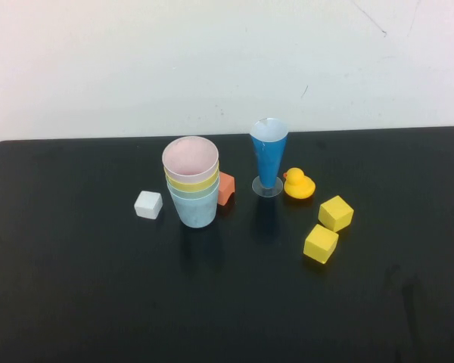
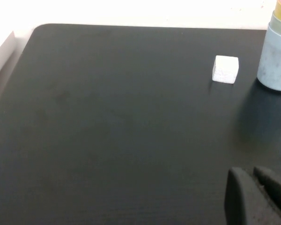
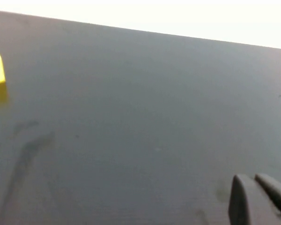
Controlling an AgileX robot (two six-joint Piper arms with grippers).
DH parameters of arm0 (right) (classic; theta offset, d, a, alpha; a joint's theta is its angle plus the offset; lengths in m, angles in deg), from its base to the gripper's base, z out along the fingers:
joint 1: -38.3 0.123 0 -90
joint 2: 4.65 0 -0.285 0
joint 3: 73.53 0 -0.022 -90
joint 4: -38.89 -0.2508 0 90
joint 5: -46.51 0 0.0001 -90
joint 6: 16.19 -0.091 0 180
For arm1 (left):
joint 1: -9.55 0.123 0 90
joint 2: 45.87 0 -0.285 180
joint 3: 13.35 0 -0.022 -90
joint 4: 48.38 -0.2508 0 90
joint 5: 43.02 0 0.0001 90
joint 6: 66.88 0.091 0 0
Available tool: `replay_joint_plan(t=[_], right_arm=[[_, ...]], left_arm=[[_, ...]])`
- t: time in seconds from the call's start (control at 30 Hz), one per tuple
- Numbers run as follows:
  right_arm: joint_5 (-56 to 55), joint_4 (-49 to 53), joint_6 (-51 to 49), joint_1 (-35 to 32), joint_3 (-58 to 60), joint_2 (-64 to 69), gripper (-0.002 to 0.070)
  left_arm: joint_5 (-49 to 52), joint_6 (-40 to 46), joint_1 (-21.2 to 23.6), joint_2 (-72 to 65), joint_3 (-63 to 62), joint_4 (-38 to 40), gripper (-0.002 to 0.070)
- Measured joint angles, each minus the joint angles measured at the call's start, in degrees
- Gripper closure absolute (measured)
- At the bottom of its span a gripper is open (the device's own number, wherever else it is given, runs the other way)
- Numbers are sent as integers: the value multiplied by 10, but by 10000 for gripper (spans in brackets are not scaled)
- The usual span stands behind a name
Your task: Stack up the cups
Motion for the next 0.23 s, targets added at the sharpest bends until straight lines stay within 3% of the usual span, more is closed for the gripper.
replay_joint_plan(t=[0.23], right_arm=[[3,-1,-58,3,0,0,678]], left_arm=[[0,0,0,0,0,0,676]])
